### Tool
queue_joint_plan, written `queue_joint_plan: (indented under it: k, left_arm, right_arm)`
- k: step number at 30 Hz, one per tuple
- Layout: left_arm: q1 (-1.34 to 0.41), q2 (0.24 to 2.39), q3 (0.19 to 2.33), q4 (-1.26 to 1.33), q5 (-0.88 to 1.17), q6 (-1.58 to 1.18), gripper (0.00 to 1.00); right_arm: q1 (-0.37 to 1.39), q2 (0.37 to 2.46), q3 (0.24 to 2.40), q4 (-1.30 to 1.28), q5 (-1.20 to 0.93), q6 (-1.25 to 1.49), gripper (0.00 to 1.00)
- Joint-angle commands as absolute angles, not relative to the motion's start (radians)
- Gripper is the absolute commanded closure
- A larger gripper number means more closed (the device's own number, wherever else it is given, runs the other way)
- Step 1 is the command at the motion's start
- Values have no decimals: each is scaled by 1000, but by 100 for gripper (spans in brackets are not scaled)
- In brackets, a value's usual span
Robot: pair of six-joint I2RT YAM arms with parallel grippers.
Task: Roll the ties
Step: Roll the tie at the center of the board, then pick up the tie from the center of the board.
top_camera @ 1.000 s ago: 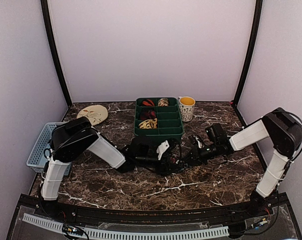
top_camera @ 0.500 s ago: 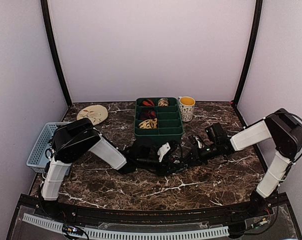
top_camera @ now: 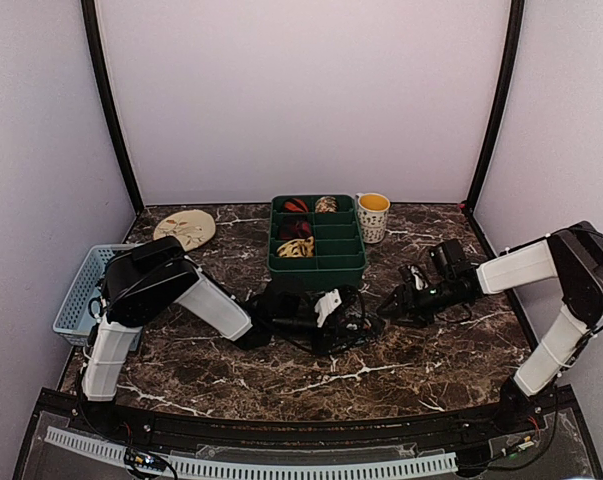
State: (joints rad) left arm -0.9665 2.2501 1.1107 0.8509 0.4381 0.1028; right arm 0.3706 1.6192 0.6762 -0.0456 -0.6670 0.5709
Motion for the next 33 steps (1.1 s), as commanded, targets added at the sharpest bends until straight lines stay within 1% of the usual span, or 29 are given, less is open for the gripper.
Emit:
queue_joint_plan:
  k: [1, 3, 5, 10, 14, 19, 27, 29, 30, 31, 33]
  left_arm:
    - [-968, 2250, 1065, 674, 399, 136, 73]
    - [-969, 2250, 1065, 675, 399, 136, 73]
    - [-969, 2250, 1065, 673, 397, 136, 73]
    - [-969, 2250, 1068, 666, 391, 147, 73]
    - [-969, 2250, 1070, 661, 391, 150, 73]
    - [-969, 2250, 1068, 659, 391, 155, 73]
    - [-971, 2250, 1068, 660, 394, 153, 73]
    - [-971, 2250, 1068, 660, 394, 153, 73]
    - [-971, 2250, 1068, 660, 393, 152, 73]
    - [-971, 2250, 1068, 660, 392, 153, 73]
    - [-971, 2249, 1068, 660, 389, 152, 73]
  right_arm:
    - [371, 1661, 686, -57, -690, 568, 38]
    - [377, 1691, 683, -18, -724, 581, 35]
    - [394, 1706, 677, 36, -769, 601, 33]
    - [437, 1731, 652, 183, -881, 661, 36]
    - [448, 1705, 624, 244, -876, 670, 37]
    - [475, 1683, 613, 306, -897, 681, 34]
    - [514, 1687, 636, 327, -898, 695, 32]
    - [518, 1686, 638, 318, -888, 691, 35]
    - [518, 1685, 637, 310, -884, 687, 38]
    - [518, 1684, 637, 302, -879, 683, 43]
    - [518, 1684, 638, 272, -861, 669, 57]
